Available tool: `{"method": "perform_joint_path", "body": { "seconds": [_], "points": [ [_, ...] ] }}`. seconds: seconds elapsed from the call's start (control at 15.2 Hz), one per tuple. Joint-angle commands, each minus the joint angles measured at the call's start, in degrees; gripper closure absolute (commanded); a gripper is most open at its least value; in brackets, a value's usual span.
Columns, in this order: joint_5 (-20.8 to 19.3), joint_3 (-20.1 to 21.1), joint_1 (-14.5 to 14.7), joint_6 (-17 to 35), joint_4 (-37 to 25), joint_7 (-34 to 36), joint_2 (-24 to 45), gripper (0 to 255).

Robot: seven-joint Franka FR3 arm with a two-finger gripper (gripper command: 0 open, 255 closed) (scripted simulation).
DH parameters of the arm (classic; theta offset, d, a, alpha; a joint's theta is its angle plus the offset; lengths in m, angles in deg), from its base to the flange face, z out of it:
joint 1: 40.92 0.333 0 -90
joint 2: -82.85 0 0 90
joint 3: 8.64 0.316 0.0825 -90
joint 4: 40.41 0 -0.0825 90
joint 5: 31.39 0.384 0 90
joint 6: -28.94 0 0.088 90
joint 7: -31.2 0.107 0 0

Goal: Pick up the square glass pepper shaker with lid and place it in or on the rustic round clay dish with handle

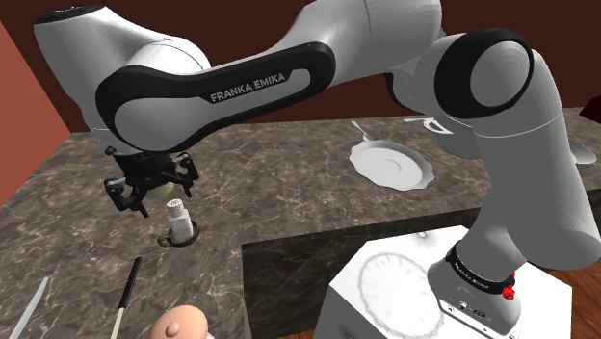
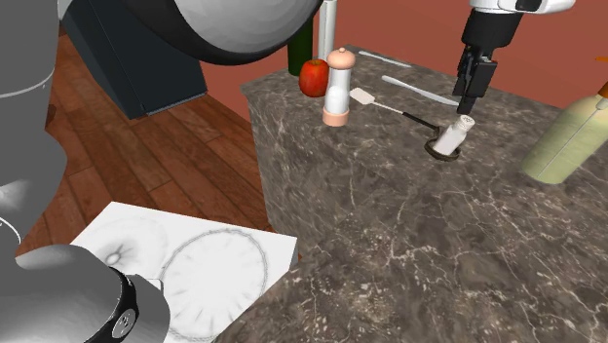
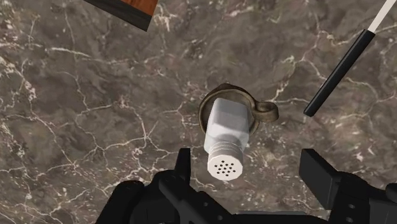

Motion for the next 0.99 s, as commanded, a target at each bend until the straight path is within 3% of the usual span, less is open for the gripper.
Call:
{"method": "perform_joint_path", "body": {
  "seconds": [0.0,0.13,0.4,0.92],
  "points": [
    [0.0,0.0,0.0,0.0,0.0,0.0,0.0,0],
    [0.0,0.0,0.0,0.0,0.0,0.0,0.0,0],
    [0.5,0.3,1.8,-7.0,-7.2,-1.1,-0.3,0],
    [0.5,0.3,1.8,-7.0,-7.2,-1.1,-0.3,0]
  ]
}}
